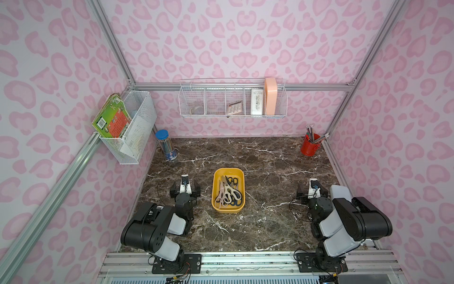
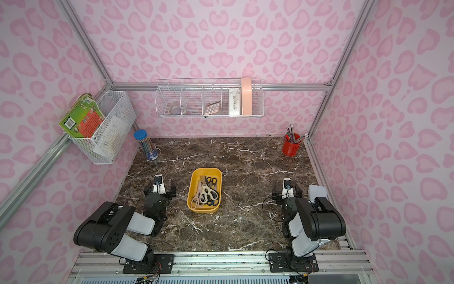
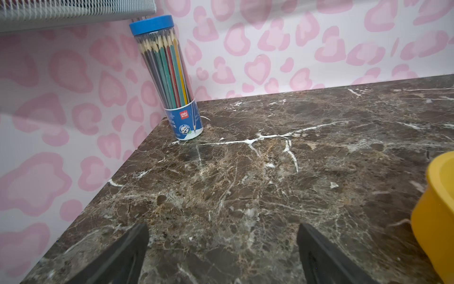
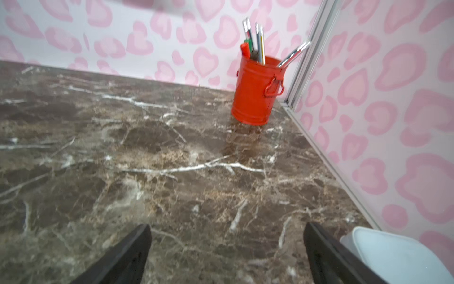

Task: Put the scissors into the storage box
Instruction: Reset both arms

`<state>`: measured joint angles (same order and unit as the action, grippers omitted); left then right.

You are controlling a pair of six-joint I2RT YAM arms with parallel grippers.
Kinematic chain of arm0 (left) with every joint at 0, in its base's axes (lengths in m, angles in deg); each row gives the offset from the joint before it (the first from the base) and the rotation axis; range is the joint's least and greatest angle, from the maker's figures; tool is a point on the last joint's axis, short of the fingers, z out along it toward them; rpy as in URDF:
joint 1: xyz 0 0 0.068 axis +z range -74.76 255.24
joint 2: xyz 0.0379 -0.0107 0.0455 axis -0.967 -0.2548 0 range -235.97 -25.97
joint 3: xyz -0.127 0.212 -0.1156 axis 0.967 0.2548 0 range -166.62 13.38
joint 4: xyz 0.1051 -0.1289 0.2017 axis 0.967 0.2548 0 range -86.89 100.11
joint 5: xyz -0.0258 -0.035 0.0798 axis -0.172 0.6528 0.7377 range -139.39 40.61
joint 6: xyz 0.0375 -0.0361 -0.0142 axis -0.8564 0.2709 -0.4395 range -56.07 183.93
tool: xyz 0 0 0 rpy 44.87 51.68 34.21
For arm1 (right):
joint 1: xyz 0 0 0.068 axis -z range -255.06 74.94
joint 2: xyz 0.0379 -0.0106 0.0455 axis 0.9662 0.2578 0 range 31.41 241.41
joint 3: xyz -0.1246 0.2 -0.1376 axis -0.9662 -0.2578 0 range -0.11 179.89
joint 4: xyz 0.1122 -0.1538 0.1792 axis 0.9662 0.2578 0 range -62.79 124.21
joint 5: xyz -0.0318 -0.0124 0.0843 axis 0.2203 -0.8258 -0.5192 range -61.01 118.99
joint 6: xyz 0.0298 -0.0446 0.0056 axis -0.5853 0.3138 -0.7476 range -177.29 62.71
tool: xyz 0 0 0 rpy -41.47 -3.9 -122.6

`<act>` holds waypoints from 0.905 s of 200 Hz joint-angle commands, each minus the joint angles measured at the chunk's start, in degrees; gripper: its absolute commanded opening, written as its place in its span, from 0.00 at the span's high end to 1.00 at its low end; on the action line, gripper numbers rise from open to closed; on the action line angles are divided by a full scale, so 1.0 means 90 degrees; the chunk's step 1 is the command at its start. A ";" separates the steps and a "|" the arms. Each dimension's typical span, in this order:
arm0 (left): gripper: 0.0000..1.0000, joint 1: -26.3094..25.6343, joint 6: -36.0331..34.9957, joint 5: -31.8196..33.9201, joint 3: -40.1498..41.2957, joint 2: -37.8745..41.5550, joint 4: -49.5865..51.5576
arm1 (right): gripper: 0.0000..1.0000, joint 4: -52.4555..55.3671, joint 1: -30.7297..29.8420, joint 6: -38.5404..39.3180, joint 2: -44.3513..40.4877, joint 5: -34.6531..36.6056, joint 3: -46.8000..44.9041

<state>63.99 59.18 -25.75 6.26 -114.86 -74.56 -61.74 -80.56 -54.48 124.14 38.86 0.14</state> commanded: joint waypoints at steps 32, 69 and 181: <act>0.01 0.0127 -0.0242 -0.0722 -0.0334 -0.0509 -0.0283 | 0.01 0.0353 0.0195 -0.0055 -0.0313 -0.0672 0.0833; 0.01 0.0361 0.0131 -0.0502 -0.1305 -0.0203 0.1799 | 0.00 0.1211 0.0657 -0.0439 -0.0349 -0.1285 0.1252; 0.01 0.0767 0.0500 -0.0966 -0.1813 -0.0104 0.3084 | 0.01 0.1211 0.0655 -0.0459 -0.0331 -0.1280 0.1267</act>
<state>70.83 63.46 -34.08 -9.83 -115.80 -46.97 -51.07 -74.68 -57.71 121.14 27.91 11.09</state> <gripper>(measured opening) 0.989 0.996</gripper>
